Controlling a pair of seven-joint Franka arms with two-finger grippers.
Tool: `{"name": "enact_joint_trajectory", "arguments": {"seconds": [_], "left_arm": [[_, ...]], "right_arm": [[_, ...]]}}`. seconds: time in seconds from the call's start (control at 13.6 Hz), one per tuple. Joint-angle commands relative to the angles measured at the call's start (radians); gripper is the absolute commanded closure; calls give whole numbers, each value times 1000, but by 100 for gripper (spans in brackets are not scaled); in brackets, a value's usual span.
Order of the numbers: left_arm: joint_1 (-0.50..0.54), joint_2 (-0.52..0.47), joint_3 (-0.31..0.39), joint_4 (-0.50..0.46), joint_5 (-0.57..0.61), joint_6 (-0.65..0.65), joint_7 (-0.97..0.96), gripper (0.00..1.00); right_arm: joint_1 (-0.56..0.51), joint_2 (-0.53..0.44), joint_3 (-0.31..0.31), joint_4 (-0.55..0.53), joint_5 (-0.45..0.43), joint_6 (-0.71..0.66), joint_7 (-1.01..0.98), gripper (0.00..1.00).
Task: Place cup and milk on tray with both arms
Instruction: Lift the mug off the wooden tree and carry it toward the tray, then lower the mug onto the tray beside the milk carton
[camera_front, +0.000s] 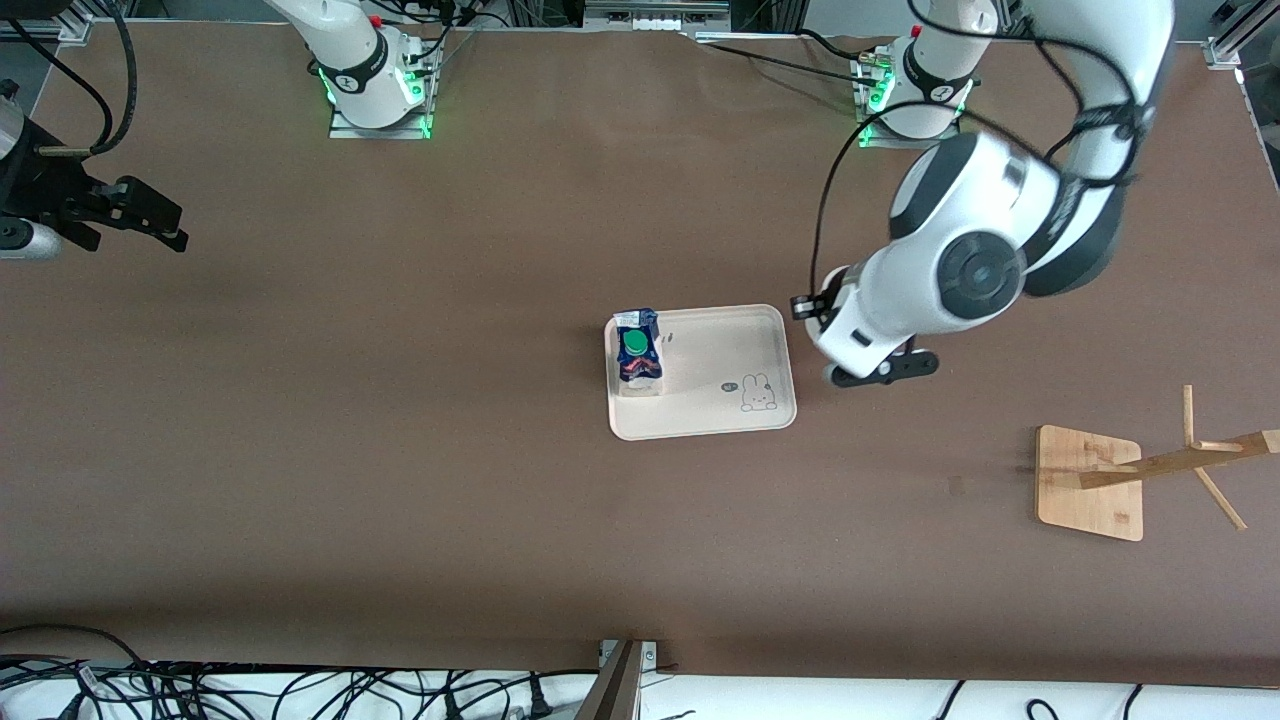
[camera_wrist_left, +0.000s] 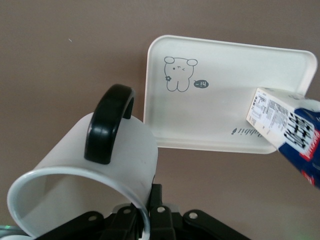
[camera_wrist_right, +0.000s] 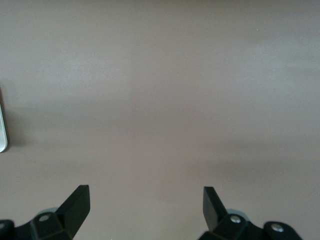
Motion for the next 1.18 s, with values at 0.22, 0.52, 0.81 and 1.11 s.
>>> {"name": "enact_joint_trajectory", "arguments": {"seconds": [0.22, 0.52, 0.81, 1.11], "left_arm": [[-139, 235, 14, 111, -3, 208, -150, 100], [-181, 267, 36, 99, 43, 234, -188, 100], [-196, 309, 36, 99, 43, 234, -216, 100], [-198, 321, 40, 99, 45, 234, -210, 72]], "right_arm": [[-2, 5, 0, 19, 18, -10, -12, 0], [-2, 5, 0, 19, 18, -10, -10, 0], [-2, 5, 0, 19, 18, -9, -10, 0], [-2, 5, 0, 19, 18, -9, -10, 0]]}}
